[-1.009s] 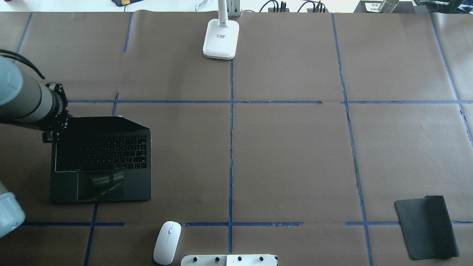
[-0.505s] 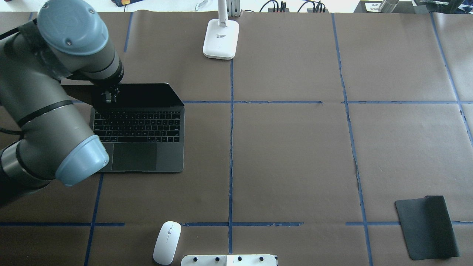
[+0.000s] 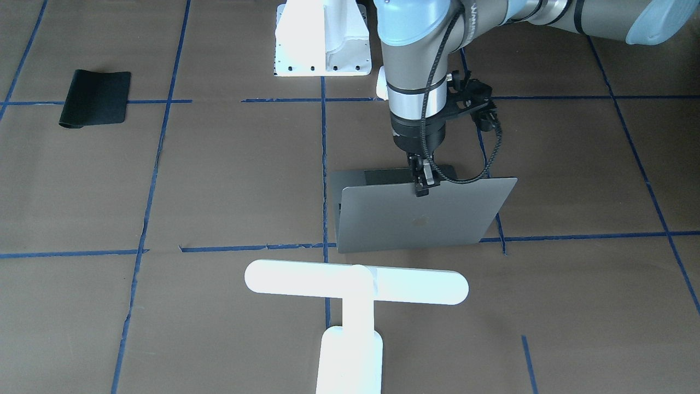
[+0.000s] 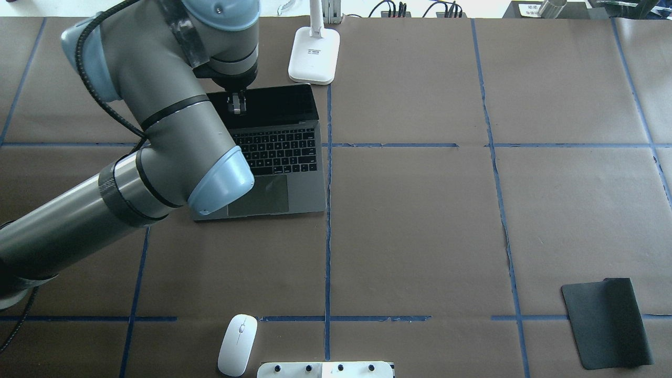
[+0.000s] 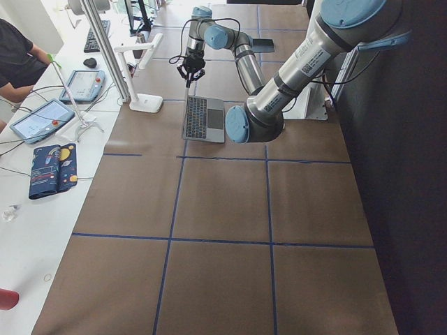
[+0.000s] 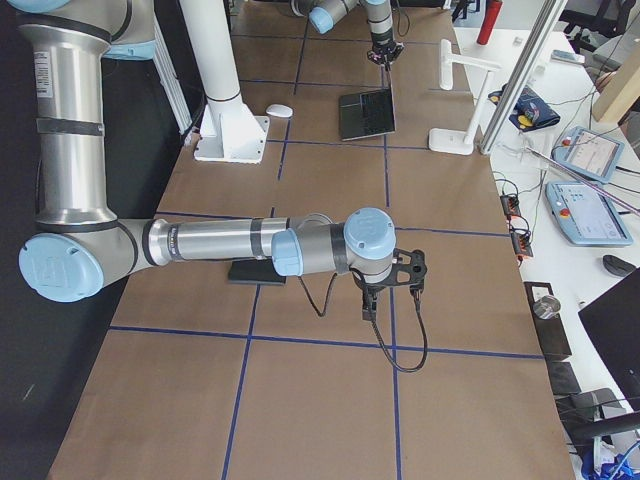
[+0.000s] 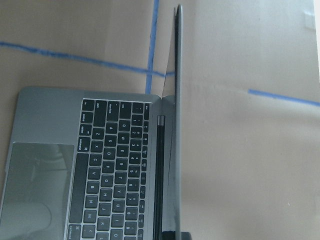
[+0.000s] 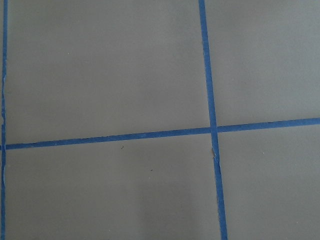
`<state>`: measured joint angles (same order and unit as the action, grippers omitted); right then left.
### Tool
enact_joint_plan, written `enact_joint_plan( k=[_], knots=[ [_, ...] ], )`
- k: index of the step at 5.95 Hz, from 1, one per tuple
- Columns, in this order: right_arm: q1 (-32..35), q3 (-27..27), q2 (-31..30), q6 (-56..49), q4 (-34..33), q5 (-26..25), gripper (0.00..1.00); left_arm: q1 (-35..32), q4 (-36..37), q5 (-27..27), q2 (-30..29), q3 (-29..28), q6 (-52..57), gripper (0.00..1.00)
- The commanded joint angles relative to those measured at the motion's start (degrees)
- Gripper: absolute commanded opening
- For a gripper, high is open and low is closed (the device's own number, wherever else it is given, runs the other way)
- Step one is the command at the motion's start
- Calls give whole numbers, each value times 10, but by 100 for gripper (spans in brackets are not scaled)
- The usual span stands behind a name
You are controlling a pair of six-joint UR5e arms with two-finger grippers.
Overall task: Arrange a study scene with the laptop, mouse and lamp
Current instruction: 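Slide the laptop with the left gripper toward the white lamp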
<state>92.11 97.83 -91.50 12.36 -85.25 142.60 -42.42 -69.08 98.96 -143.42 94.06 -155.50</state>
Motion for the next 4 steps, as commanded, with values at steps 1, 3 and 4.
enact_joint_plan(
  k=[1, 3, 4],
  knots=[
    [0, 8, -2, 5, 0, 0, 100, 15, -31, -1, -75, -88, -47, 0],
    [0, 10, -8, 7, 0, 1, 100, 37, -52, -2, -103, -127, -84, 0],
    [0, 10, -8, 7, 0, -1, 100, 42, -57, -2, -103, -131, -86, 0]
  ],
)
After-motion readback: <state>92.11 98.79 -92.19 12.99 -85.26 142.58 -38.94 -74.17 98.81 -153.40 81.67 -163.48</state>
